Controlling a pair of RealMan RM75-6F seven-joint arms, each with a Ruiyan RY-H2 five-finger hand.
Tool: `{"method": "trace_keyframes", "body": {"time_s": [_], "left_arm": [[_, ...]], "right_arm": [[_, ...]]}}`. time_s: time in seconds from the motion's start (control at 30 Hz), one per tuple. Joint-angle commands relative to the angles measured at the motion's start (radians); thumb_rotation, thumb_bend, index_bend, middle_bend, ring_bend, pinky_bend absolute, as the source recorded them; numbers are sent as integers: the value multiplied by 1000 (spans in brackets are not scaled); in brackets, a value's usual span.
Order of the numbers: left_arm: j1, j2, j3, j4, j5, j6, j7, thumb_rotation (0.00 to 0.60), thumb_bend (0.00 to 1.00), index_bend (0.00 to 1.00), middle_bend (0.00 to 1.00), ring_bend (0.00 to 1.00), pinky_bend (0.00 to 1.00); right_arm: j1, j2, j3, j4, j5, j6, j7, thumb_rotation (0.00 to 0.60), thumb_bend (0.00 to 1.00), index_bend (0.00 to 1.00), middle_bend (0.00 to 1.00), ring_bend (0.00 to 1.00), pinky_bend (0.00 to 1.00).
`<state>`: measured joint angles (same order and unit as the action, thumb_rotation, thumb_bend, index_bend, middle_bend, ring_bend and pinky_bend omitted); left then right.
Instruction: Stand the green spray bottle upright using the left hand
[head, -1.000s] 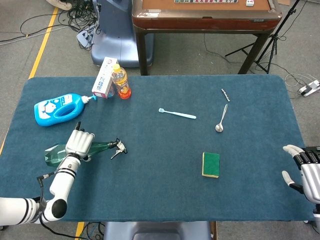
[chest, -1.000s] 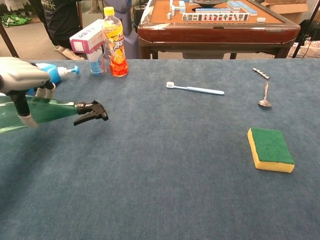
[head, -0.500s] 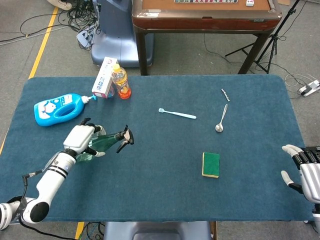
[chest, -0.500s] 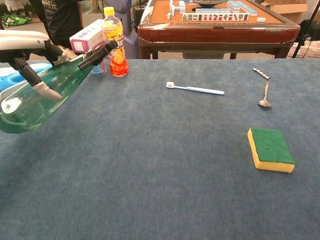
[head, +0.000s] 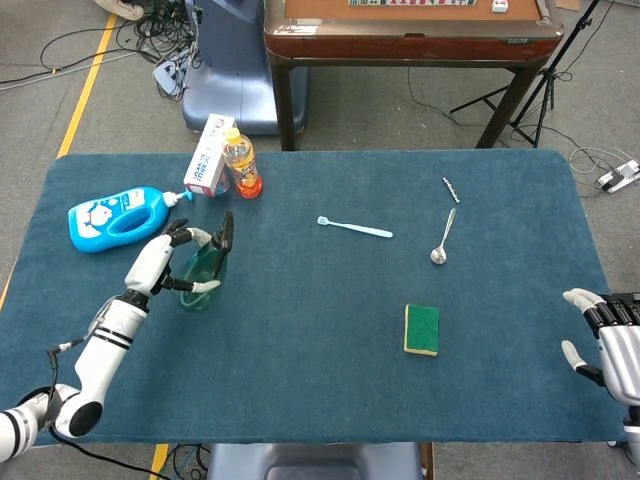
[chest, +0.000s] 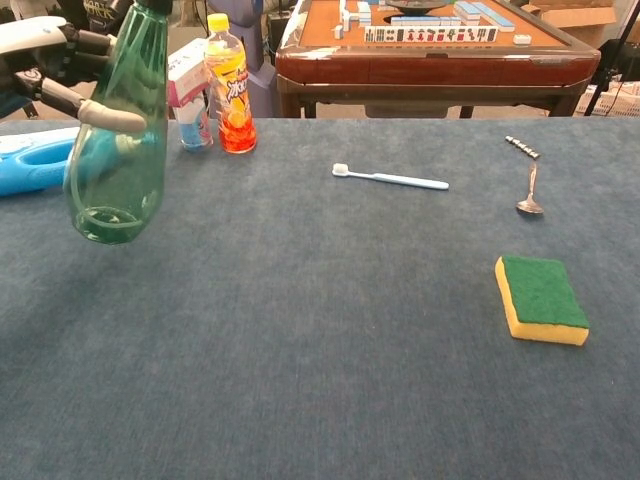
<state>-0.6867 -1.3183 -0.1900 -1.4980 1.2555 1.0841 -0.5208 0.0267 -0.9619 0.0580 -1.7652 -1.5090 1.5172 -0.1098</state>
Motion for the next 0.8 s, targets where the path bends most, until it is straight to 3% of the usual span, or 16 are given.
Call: {"method": "trace_keyframes", "body": {"time_s": [0.03,0.4,0.8], "left_arm": [[25,-69,-10,124,78,18,-135,600,57,376,474,246,60],[31,-207,-21,327,94,36,-226,600,57,320,409,190,56],[47,-220,-25,382,50,-21,-184,600,57,304,388,160,41]], "right_arm": [[0,0,0,-1,0,0,-2,600,300,234,241,193,234],[-3,1,1,-10,6,5,-15,600,300,234,241,193,234],[-7,3,0,-12,7,9,-17,600,300,234,241,193,234]]}}
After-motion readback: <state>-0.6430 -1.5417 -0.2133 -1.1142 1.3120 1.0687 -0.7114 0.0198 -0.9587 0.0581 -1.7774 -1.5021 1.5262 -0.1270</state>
